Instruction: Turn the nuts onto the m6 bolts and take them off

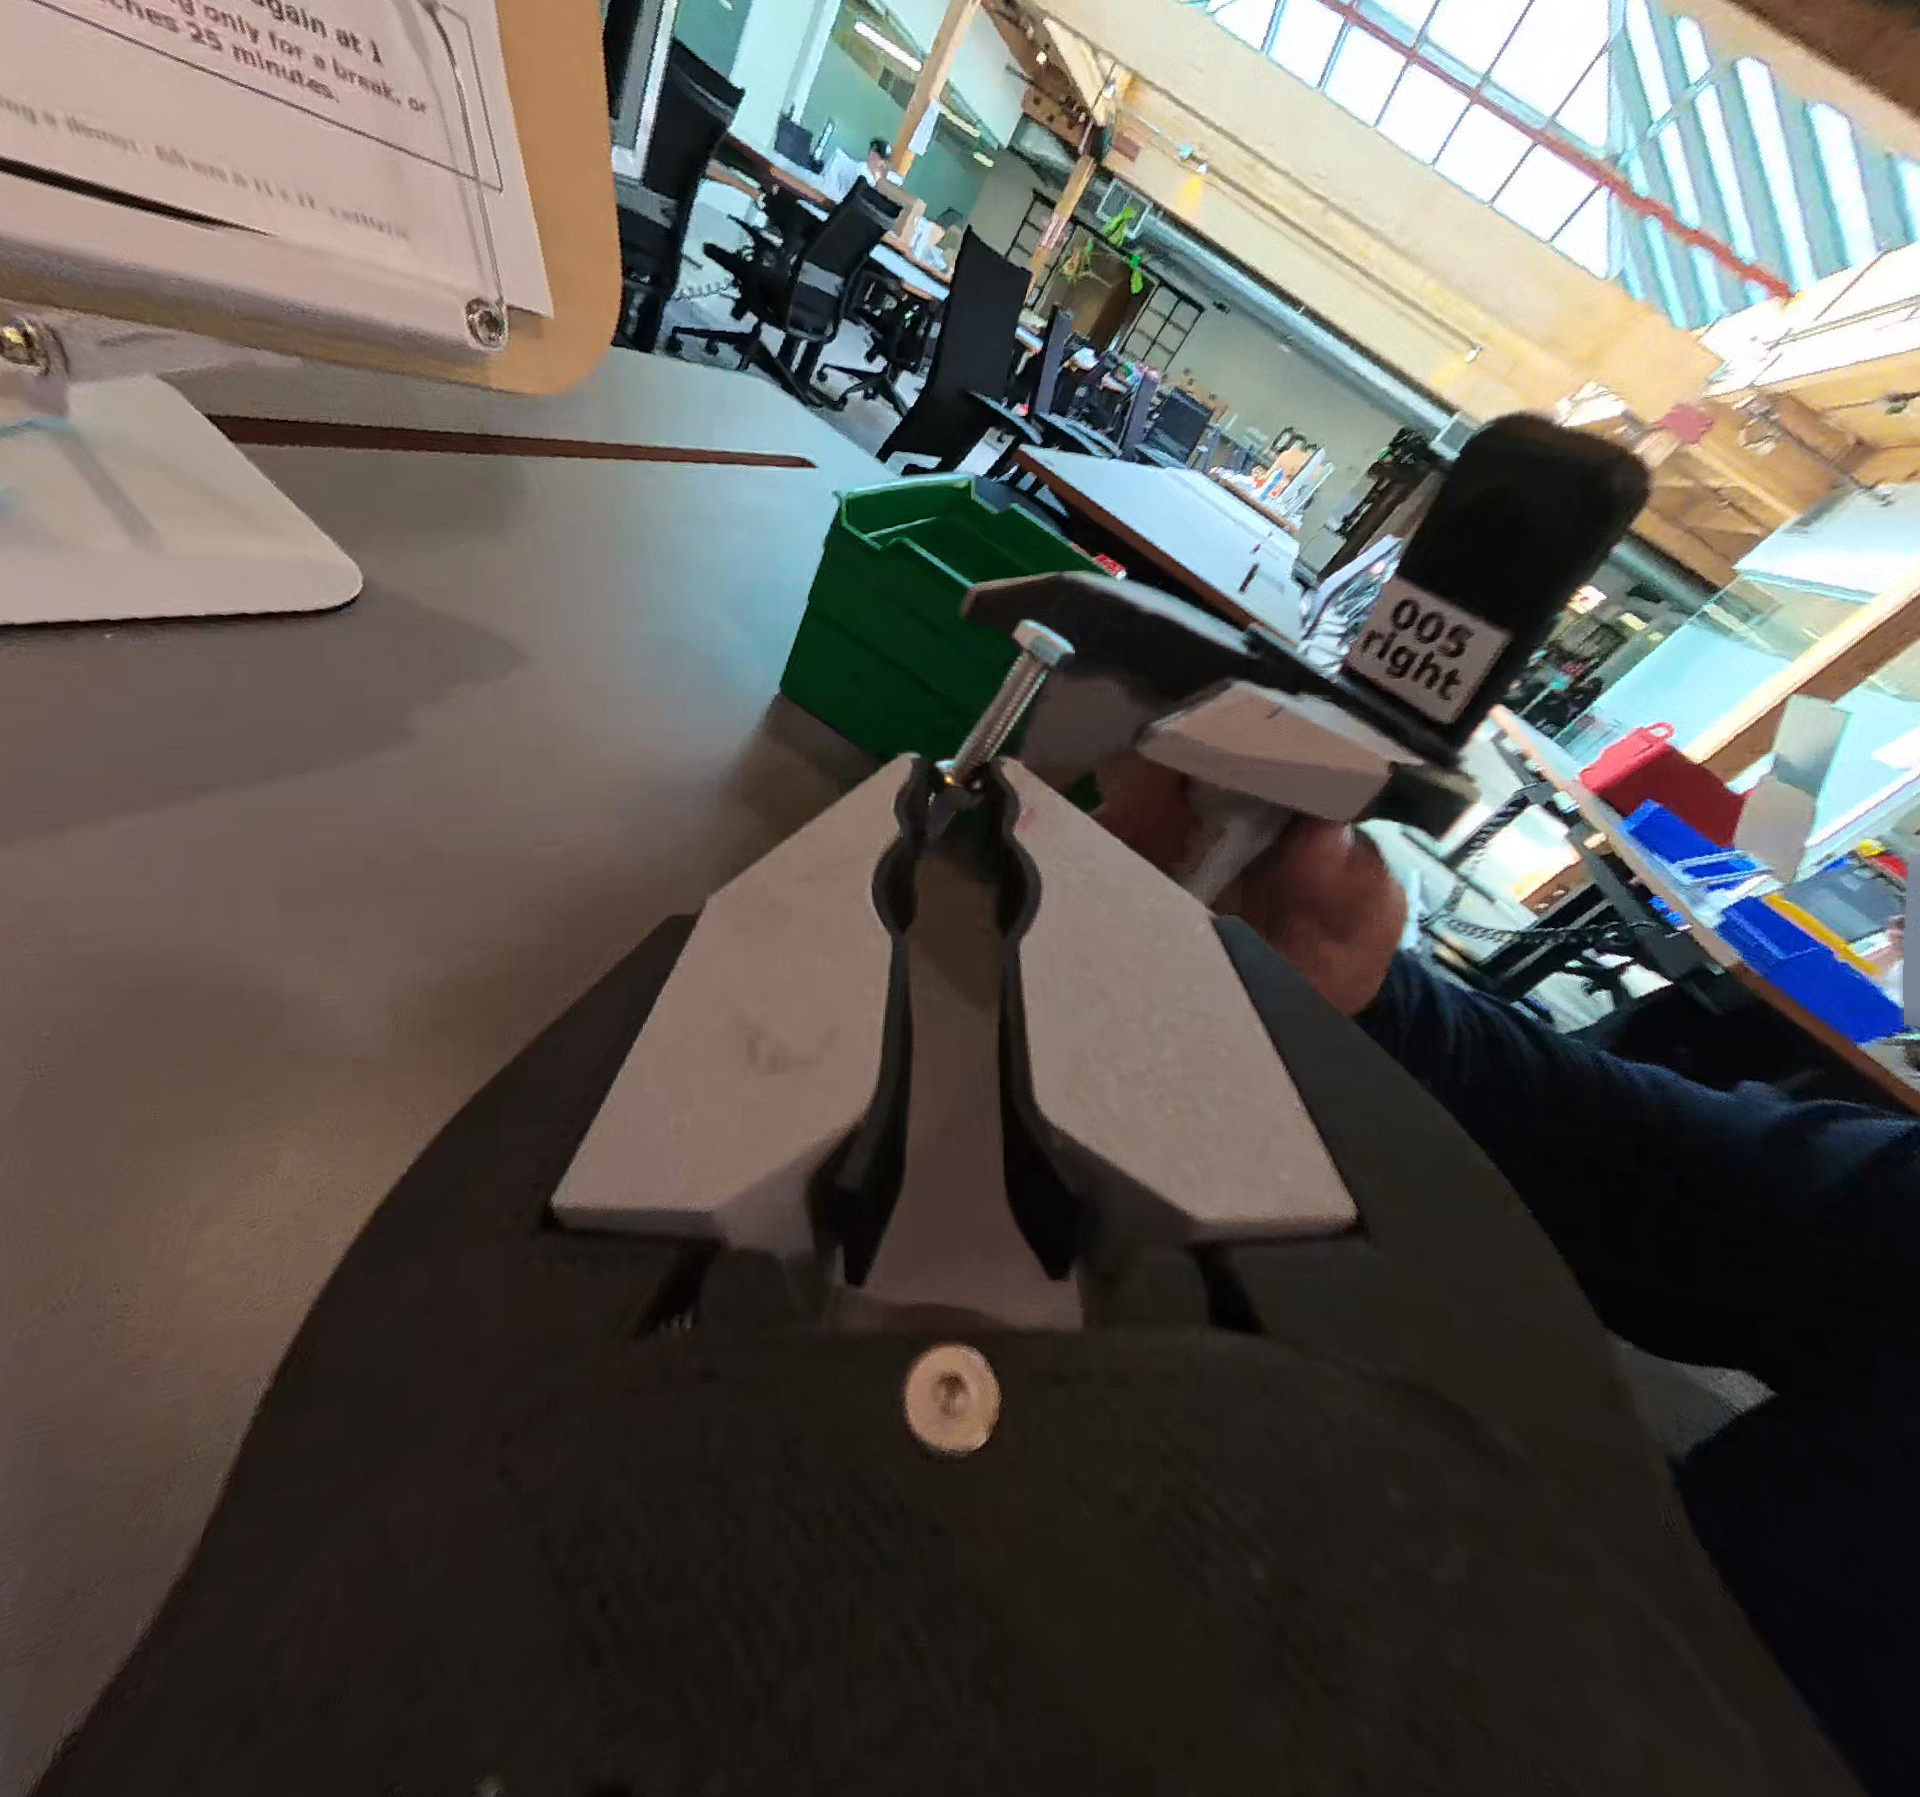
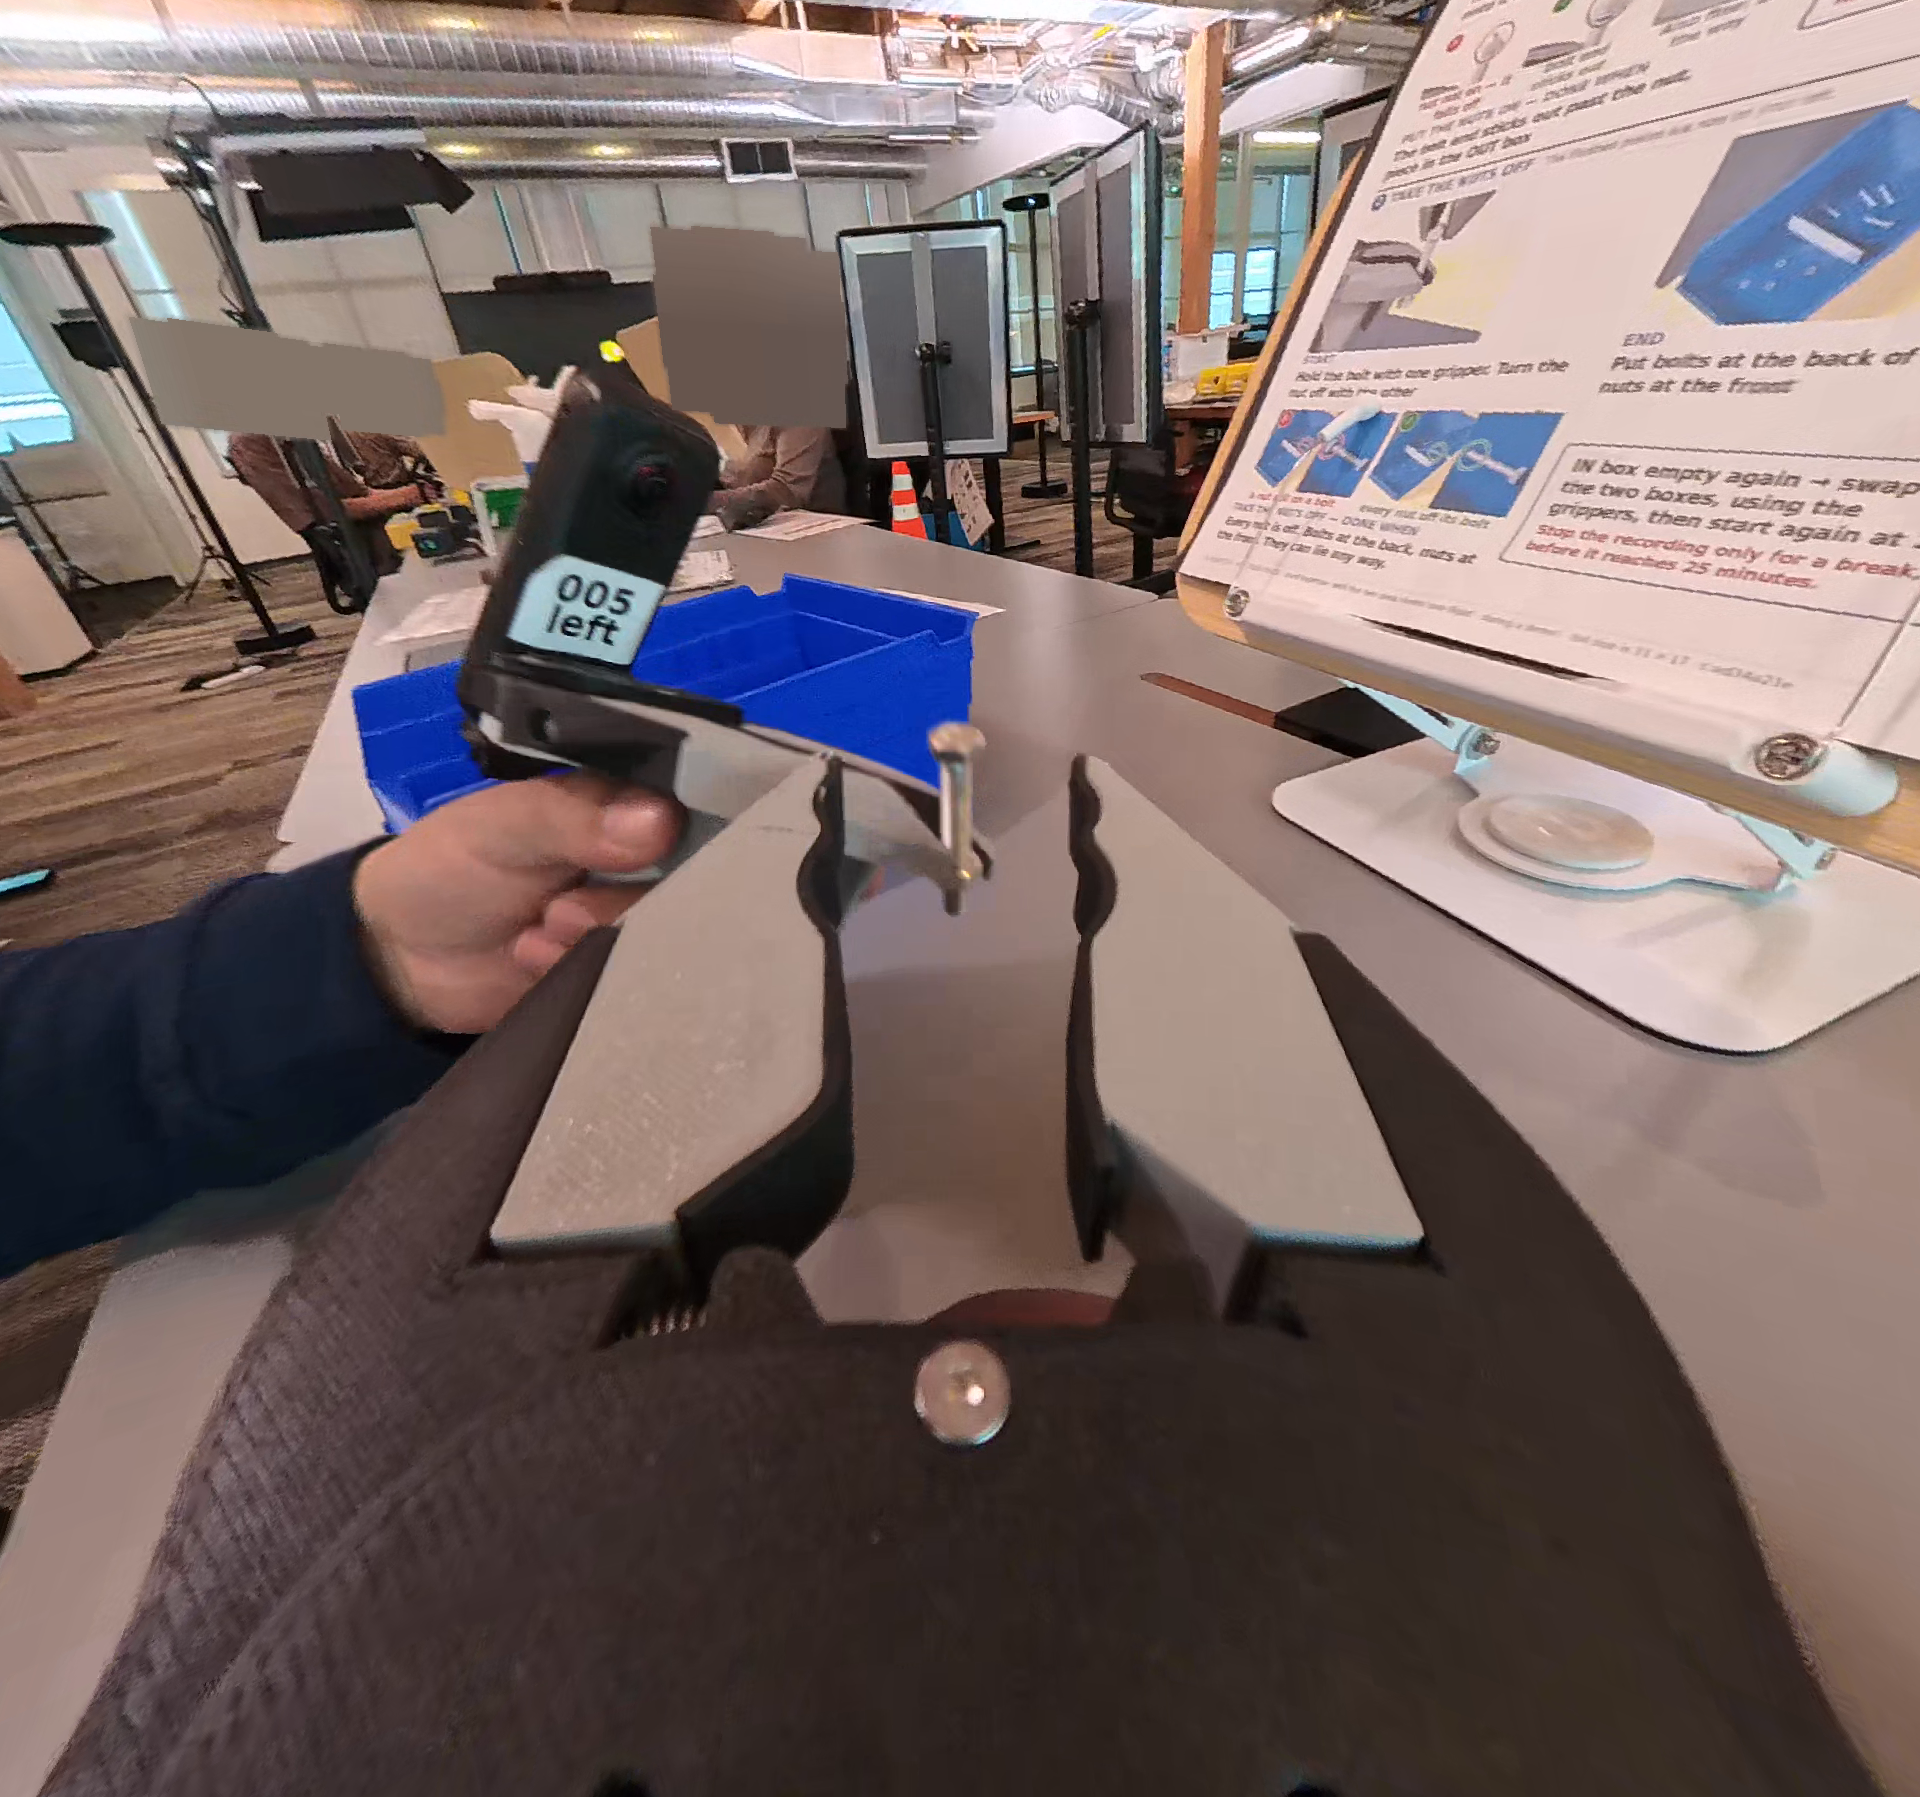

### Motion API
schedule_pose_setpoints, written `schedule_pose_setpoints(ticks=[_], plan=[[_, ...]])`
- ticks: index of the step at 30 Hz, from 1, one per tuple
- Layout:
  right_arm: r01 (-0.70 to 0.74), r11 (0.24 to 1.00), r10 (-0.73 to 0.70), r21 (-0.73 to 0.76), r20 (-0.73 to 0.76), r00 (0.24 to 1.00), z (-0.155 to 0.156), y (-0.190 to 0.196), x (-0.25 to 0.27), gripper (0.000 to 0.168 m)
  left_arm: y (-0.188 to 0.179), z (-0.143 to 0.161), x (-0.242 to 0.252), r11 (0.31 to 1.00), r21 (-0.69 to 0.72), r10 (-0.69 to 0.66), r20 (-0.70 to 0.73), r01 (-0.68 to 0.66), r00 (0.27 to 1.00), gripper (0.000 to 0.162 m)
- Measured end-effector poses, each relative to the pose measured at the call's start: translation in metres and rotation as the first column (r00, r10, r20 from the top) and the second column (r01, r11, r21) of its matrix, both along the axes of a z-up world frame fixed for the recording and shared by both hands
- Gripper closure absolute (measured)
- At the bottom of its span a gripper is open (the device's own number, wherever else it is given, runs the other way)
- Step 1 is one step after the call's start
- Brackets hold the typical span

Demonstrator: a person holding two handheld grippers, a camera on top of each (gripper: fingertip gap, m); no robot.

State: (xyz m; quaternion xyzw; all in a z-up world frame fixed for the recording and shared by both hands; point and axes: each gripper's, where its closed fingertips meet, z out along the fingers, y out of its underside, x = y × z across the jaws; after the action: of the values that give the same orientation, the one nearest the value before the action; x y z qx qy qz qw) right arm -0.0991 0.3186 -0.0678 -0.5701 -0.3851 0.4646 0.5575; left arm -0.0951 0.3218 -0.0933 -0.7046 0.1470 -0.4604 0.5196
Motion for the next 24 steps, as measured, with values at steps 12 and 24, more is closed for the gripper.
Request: schedule_pose_setpoints(ticks=[12,24], plan=[[0.02,0.998,-0.015,-0.064,0.085,0.996,-0.026,0.004,-0.008,0.163,-0.004,-0.017,0.0,0.996,0.084,0.021,-0.23,-0.002,0.973,0.153],[-0.133,0.973,0.125,-0.186,-0.055,0.991,-0.01,-0.008,-0.006,0.163,-0.016,-0.012,0.012,0.985,0.147,-0.059,-0.209,0.091,0.976,0.158]])
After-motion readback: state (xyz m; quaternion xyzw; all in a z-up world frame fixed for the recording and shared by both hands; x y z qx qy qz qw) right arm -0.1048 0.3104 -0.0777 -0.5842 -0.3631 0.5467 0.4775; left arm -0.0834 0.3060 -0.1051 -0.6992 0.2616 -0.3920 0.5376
